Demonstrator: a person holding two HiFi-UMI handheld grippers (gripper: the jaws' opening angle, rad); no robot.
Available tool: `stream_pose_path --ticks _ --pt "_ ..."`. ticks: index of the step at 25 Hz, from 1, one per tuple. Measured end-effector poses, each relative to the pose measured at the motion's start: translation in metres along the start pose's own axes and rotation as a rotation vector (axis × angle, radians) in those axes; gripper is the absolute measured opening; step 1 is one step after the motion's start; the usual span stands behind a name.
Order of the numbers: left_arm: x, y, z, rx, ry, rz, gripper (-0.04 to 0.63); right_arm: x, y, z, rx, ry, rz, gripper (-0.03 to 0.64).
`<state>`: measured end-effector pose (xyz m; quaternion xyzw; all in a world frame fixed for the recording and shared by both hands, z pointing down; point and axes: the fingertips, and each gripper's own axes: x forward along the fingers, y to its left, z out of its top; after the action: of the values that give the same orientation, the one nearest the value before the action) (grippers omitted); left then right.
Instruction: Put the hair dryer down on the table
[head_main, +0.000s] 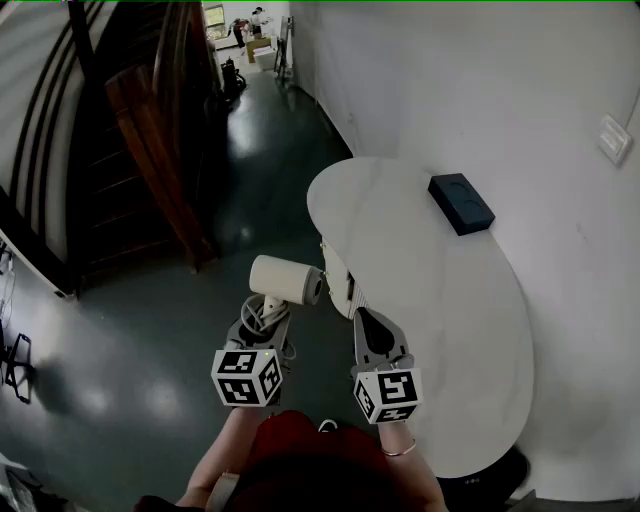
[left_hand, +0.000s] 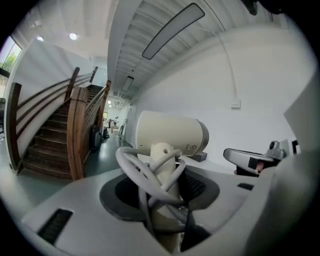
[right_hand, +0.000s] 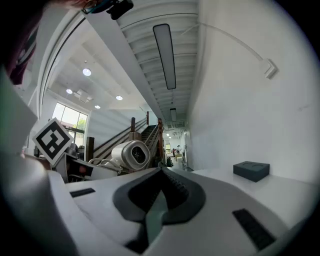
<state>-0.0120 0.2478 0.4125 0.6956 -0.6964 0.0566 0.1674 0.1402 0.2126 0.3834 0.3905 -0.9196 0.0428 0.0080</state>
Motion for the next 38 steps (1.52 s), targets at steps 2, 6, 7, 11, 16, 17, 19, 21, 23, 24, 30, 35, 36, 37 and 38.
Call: stream_pose_path --ticks 2,6,7,11,16,17,19,21,23,24,30,35,36,37,38 --pt "0.006 0.000 0.006 0.002 -0.012 -0.007 0.204 0.005 -0.004 0.004 -0.022 -0.009 -0.005 0.014" --pt "0.011 0.002 0.011 0.002 -0.027 -0.009 0.204 0.012 -0.006 0.006 -0.011 -0.023 -0.002 0.014" --pt "0.011 0.003 0.011 0.002 -0.027 -0.007 0.204 0.013 -0.006 0.006 -0.003 -0.026 0.003 0.014" --pt "0.011 0.008 0.010 -0.004 -0.024 0.001 0.204 0.017 0.000 0.002 0.016 -0.021 0.026 0.015" --pt "0.020 0.014 0.008 0.001 -0.008 -0.002 0.204 0.028 -0.001 -0.003 0.024 -0.006 0.026 0.015" --pt "0.023 0.015 0.008 0.002 -0.004 -0.005 0.204 0.031 -0.002 -0.003 0.028 -0.005 0.023 0.015" --pt "0.031 0.020 0.009 0.003 0.002 -0.013 0.204 0.039 -0.003 -0.005 0.036 -0.002 0.020 0.015" --pt "0.040 0.026 0.010 0.006 0.006 -0.019 0.204 0.049 -0.003 -0.007 0.039 0.002 0.020 0.015" --pt "0.054 0.034 0.012 0.005 0.008 -0.030 0.204 0.063 -0.004 -0.009 0.040 0.006 0.018 0.015" --pt "0.061 0.038 0.014 0.004 0.009 -0.037 0.204 0.072 -0.004 -0.010 0.041 0.008 0.015 0.015" --pt "0.111 0.075 0.030 0.004 0.022 -0.076 0.204 0.137 -0.007 -0.012 0.046 0.026 -0.007 0.015" --pt "0.156 0.108 0.041 0.004 0.049 -0.104 0.204 0.191 -0.014 -0.014 0.056 0.045 -0.036 0.015" --pt "0.165 0.114 0.044 0.005 0.053 -0.111 0.204 0.201 -0.015 -0.014 0.056 0.049 -0.043 0.015" --pt "0.173 0.119 0.047 0.007 0.057 -0.119 0.204 0.211 -0.016 -0.015 0.056 0.052 -0.050 0.015" --pt "0.181 0.125 0.050 0.009 0.060 -0.128 0.204 0.220 -0.017 -0.015 0.055 0.056 -0.057 0.015"
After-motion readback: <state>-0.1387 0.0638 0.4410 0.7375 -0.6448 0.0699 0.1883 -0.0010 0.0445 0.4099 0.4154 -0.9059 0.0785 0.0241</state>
